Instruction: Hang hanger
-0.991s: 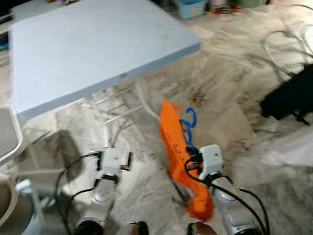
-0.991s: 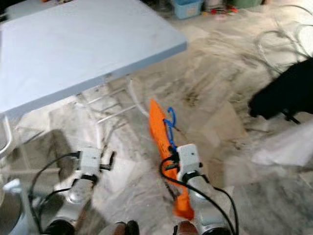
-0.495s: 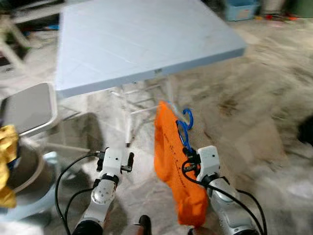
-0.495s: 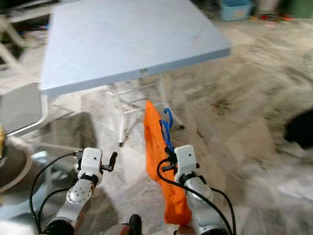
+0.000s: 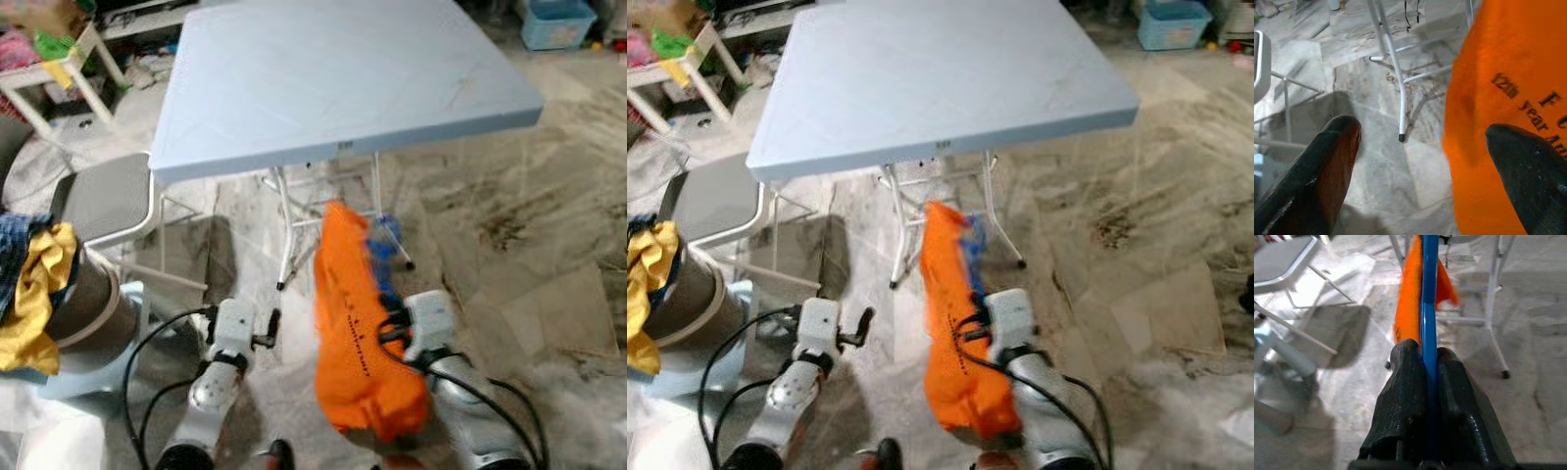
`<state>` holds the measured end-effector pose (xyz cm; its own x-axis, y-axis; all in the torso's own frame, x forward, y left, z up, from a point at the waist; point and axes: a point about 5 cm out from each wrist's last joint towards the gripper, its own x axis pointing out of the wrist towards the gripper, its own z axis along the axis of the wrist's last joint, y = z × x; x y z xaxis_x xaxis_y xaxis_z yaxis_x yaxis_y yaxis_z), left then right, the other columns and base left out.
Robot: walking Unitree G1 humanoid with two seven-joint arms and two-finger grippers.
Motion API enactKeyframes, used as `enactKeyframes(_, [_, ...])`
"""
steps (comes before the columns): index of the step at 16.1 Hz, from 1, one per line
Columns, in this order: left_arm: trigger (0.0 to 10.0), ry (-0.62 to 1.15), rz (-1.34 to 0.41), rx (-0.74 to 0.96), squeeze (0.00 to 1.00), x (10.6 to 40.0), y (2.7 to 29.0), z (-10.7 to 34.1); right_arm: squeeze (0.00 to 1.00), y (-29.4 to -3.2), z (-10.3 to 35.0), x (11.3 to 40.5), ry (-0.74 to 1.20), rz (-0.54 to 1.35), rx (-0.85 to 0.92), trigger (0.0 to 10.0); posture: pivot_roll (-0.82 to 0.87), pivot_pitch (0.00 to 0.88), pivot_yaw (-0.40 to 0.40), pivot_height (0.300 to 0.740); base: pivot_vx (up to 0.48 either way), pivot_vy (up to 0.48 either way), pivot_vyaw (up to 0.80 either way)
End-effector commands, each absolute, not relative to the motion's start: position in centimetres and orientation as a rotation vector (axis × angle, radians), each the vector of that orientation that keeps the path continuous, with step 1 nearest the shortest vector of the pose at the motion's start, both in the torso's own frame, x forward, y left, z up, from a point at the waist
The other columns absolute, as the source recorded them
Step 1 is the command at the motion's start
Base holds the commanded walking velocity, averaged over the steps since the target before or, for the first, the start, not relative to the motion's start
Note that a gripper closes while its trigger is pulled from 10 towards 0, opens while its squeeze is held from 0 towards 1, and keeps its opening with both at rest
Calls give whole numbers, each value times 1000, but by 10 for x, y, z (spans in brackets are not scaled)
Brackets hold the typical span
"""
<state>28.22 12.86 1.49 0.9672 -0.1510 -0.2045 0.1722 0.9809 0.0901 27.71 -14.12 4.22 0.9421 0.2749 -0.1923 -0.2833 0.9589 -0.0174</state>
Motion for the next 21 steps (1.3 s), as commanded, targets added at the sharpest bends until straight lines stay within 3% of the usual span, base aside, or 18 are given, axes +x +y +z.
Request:
enactKeyframes(1, [10000, 205, -159, 108, 0, 280, 140, 13, 0, -129, 49, 279, 149, 312, -23, 10000, -244, 186, 80, 740, 0, 0, 0])
enactKeyframes(6, [10000, 156, -203, 27, 0, 296, 135, 30, 0, -126, 55, 277, 123, 342, -23, 10000, -245, 190, 76, 740, 0, 0, 0])
enactKeyframes(11, [10000, 54, -347, -62, 0, 307, 113, 55, 0, -114, 82, 268, 18, 585, -26, 10000, -245, 192, 79, 740, 0, 0, 0])
enactKeyframes(21, [10000, -68, -439, -244, 0, 322, 90, 99, 0, -111, 97, 264, -15, 632, -92, 10000, -265, 191, 84, 740, 0, 0, 0])
